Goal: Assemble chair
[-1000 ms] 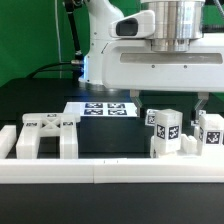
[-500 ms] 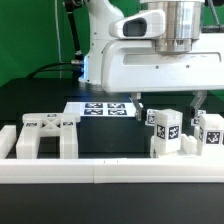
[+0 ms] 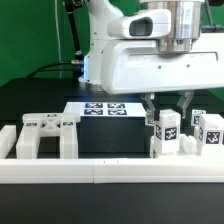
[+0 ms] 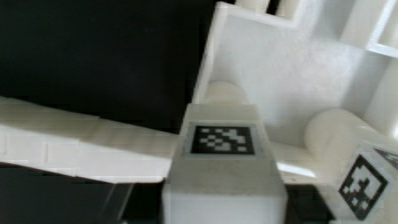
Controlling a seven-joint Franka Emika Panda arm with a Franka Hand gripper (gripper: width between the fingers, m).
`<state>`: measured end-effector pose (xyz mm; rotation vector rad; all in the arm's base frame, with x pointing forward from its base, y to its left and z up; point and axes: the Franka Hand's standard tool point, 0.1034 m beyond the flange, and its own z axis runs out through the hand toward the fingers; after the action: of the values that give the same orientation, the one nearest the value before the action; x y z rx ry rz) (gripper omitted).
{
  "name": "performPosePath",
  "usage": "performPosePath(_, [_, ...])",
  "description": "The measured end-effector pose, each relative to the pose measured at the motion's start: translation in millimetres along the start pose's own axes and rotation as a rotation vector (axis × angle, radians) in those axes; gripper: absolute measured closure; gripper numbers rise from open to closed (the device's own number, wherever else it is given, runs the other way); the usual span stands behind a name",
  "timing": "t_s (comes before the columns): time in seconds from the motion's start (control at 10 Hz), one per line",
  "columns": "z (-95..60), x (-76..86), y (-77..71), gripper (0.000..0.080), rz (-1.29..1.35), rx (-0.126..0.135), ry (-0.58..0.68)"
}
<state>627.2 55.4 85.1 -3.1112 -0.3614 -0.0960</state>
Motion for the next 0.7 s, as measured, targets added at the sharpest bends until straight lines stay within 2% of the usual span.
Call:
performPosePath(0.2, [0.0,0.0,-0.3,0.0509,0.059,0.002,0.000])
performPosePath(0.7, [1.5,-0.9,-7.1,0.0509,0.765,0.001,-0.004])
